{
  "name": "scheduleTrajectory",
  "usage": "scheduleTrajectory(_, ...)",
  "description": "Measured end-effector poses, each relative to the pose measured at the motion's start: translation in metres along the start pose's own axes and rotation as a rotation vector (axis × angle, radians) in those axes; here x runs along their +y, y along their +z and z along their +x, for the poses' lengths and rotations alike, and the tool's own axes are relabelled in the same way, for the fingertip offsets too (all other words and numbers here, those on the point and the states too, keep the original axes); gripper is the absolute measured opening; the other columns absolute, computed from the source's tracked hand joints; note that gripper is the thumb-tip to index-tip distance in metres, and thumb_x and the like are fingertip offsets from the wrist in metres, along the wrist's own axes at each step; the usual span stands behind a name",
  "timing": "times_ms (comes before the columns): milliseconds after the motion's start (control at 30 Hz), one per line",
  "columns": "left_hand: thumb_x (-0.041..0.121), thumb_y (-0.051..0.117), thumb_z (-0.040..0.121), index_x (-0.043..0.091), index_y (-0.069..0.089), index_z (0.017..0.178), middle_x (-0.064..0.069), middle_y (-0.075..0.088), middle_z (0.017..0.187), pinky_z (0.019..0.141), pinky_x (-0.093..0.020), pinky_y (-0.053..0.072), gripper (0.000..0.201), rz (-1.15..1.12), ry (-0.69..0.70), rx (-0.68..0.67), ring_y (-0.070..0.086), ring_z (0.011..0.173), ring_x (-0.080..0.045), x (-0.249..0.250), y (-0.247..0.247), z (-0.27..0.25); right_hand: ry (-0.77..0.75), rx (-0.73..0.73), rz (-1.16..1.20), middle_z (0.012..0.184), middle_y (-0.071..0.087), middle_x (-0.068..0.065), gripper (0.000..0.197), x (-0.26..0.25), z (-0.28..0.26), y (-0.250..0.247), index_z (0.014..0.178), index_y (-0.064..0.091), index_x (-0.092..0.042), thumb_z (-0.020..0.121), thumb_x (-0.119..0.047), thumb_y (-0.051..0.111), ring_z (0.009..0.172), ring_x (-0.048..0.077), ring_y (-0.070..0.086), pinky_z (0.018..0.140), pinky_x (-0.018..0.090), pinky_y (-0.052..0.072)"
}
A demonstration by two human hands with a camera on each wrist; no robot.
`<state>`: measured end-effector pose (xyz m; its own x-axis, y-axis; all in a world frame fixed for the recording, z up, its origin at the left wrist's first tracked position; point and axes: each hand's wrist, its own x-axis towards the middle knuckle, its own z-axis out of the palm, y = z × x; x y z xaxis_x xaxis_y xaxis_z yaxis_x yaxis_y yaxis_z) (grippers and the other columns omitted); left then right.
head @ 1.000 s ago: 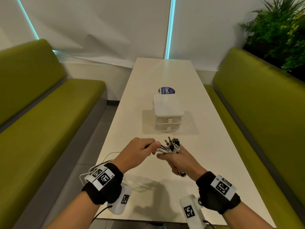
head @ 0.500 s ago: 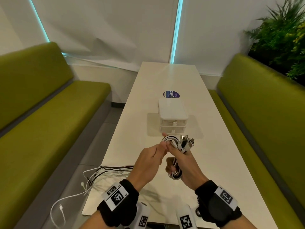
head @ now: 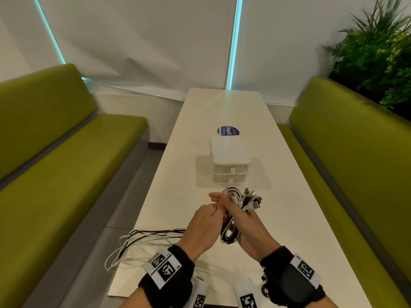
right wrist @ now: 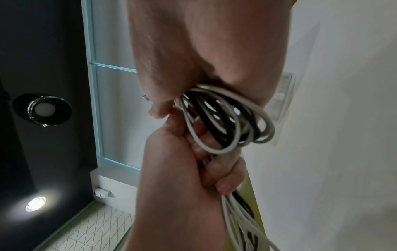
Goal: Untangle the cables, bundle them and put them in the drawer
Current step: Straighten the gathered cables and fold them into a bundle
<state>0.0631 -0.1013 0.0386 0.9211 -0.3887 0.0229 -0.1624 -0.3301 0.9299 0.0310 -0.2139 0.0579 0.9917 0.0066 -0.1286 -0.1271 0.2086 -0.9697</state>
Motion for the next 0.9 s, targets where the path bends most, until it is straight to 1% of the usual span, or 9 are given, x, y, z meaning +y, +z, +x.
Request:
scheduleTrajectory(133,0.040,0.032,0.103,0.013,0.056,0.067,-0.001,0.058,0.060,0.060,-0.039,0.039,0.051,0.132,-0.015,-0.111,0.047,0.055,-0.016,-0.002,-0.003,0.003,0.054,0.011,0.012,0.120,0.071,-0.007,0.049,0.004,0.001,0.002,0.116,0.071,-0.017,0.088,-0.054,0.056,0.117,0.009,0.063,0.108,0.043,0.044)
scheduleTrajectory(267,0.034,0.027,0.104,0.015,0.065,0.109,-0.010,0.070,0.101,0.083,-0.043,0.052,0.043,0.292,0.088,-0.229,0.066,0.092,-0.023,0.002,-0.008,0.005,0.124,-0.012,0.121,0.122,0.070,-0.003,0.050,0.006,0.001,0.003,0.118,0.070,-0.013,0.089,-0.051,0.055,0.117,0.011,0.063,0.110,0.042,0.043)
scheduleTrajectory(433,0.050,0.018,0.095,0.019,0.059,0.126,-0.007,0.068,0.114,0.092,-0.040,0.050,0.059,0.297,0.067,-0.366,0.064,0.104,-0.021,0.002,-0.017,0.009,0.157,0.055,0.245,0.122,0.070,-0.005,0.053,0.006,0.002,0.009,0.116,0.070,-0.005,0.086,-0.047,0.061,0.114,0.009,0.065,0.102,0.039,0.049)
scheduleTrajectory(533,0.056,0.040,0.097,0.036,0.065,0.096,0.018,0.065,0.070,0.067,-0.018,0.046,0.032,-0.018,-0.018,-0.356,0.059,0.066,-0.002,0.003,-0.027,0.004,0.158,0.023,0.322,0.123,0.069,0.002,0.051,0.000,-0.002,0.014,0.120,0.070,-0.014,0.084,-0.048,0.060,0.119,0.009,0.062,0.083,0.038,0.057)
scheduleTrajectory(633,0.055,0.056,0.087,0.024,0.061,0.084,0.013,0.045,0.056,0.053,-0.021,0.034,0.032,-0.111,0.005,-0.400,0.041,0.051,-0.008,-0.008,-0.040,0.001,0.200,-0.020,0.431,0.131,0.064,0.009,0.061,-0.002,0.000,0.012,0.125,0.063,-0.001,0.090,-0.050,0.054,0.126,0.023,0.057,0.082,0.053,0.055)
scheduleTrajectory(700,0.055,0.055,0.088,0.018,0.059,0.087,0.010,0.047,0.058,0.051,-0.022,0.036,0.037,-0.054,0.001,-0.378,0.042,0.050,-0.009,-0.015,-0.042,-0.002,0.209,0.002,0.474,0.129,0.065,0.010,0.062,0.000,0.003,0.010,0.101,0.059,0.012,0.090,-0.049,0.055,0.118,0.033,0.062,0.073,0.051,0.054)
scheduleTrajectory(733,0.054,0.053,0.091,0.016,0.059,0.088,0.008,0.047,0.059,0.051,-0.023,0.038,0.039,-0.019,-0.013,-0.367,0.043,0.050,-0.010,-0.016,-0.042,-0.003,0.216,0.015,0.489,0.126,0.066,0.014,0.053,0.001,0.003,0.011,0.079,0.055,0.004,0.090,-0.048,0.056,0.111,0.036,0.065,0.070,0.049,0.054)
scheduleTrajectory(833,0.051,0.051,0.095,0.011,0.062,0.089,0.005,0.047,0.057,0.050,-0.025,0.039,0.042,0.064,-0.014,-0.358,0.043,0.050,-0.012,-0.015,-0.041,-0.005,0.215,0.084,0.562,0.094,0.073,0.018,0.050,-0.005,-0.001,0.015,0.058,0.038,-0.013,0.093,-0.045,0.054,0.108,0.032,0.067,0.074,0.047,0.052)
scheduleTrajectory(900,0.050,0.051,0.095,0.016,0.058,0.073,0.006,0.047,0.056,0.049,-0.023,0.041,0.042,0.102,-0.020,-0.379,0.043,0.047,-0.011,-0.013,-0.040,-0.005,0.194,0.119,0.624,0.058,0.056,0.007,0.050,-0.006,-0.003,0.014,0.056,0.036,-0.014,0.093,-0.043,0.055,0.110,0.028,0.068,0.080,0.046,0.051)
